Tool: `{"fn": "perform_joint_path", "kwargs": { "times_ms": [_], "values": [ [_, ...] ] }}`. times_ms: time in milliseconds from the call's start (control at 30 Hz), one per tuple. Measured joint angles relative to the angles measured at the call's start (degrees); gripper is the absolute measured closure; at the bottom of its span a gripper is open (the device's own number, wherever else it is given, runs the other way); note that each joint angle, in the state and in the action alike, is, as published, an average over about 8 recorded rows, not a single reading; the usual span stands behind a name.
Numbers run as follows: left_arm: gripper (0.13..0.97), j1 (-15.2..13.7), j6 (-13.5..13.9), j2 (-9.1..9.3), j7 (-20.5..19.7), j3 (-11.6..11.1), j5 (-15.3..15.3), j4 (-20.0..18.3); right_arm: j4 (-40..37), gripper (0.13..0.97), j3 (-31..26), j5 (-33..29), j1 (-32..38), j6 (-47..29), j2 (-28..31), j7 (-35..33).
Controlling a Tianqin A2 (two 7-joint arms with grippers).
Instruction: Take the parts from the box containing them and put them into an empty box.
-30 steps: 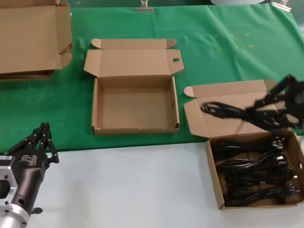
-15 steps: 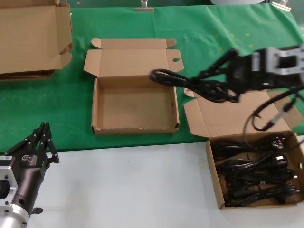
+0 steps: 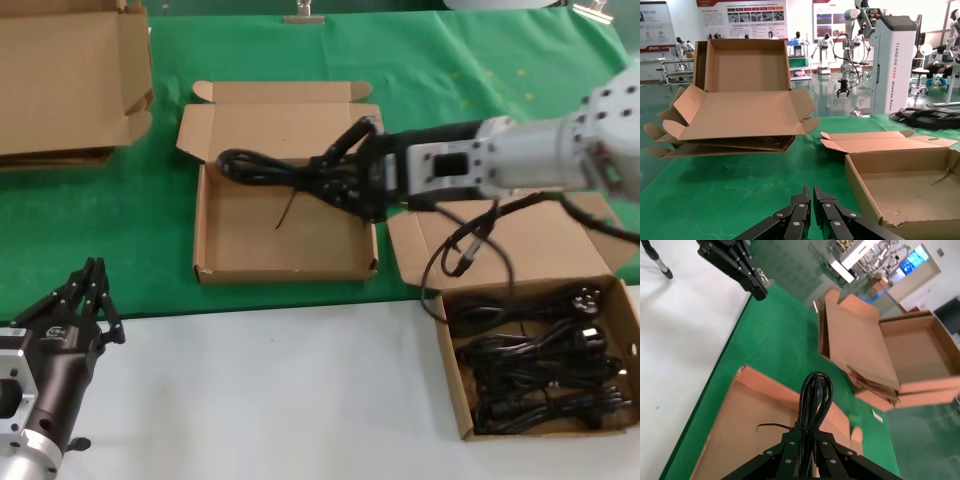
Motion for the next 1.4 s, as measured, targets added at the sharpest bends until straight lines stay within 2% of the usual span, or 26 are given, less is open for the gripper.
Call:
{"fn": "perform_joint_path", "kwargs": {
  "times_ms": [233, 367, 467, 600, 833, 967, 1033, 1200, 1400],
  "values": [
    [0.925, 0.0, 0.0, 0.0, 0.0, 0.0, 0.0, 0.0, -13.08, 0.914, 1.53, 1.86, 2.33, 5.74, -6.95, -13.53],
    [0.925, 0.0, 0.0, 0.0, 0.0, 0.0, 0.0, 0.0, -21.76, 0.914, 1.57, 5.28, 4.28, 9.67, -10.51, -22.31],
    [0.925, 0.0, 0.0, 0.0, 0.0, 0.0, 0.0, 0.0, -27.27, 0.914, -1.26, 10.53, 5.41, 12.7, -12.56, -28.14],
    [0.925, 0.0, 0.0, 0.0, 0.0, 0.0, 0.0, 0.0, -31.43, 0.914, -8.56, 19.58, 5.91, 16.1, -14.07, -32.87],
    [0.925, 0.0, 0.0, 0.0, 0.0, 0.0, 0.0, 0.0, -33.23, 0.914, -20.52, 31.92, 5.53, 19.2, -14.76, -35.45],
    [0.925, 0.0, 0.0, 0.0, 0.0, 0.0, 0.0, 0.0, -33.62, 0.914, -24.29, 35.94, 5.48, 19.61, -14.84, -36.06],
    [0.925, 0.0, 0.0, 0.0, 0.0, 0.0, 0.0, 0.0, -33.84, 0.873, -25.34, 37.31, 5.59, 19.59, -14.86, -36.2],
    [0.925, 0.0, 0.0, 0.0, 0.0, 0.0, 0.0, 0.0, -34.84, 0.77, -25.05, 38.66, 6.51, 18.68, -14.87, -35.31],
    [0.925, 0.0, 0.0, 0.0, 0.0, 0.0, 0.0, 0.0, -36.15, 0.661, -19.51, 36.69, 8.56, 16.23, -14.2, -32.87]
  ]
}}
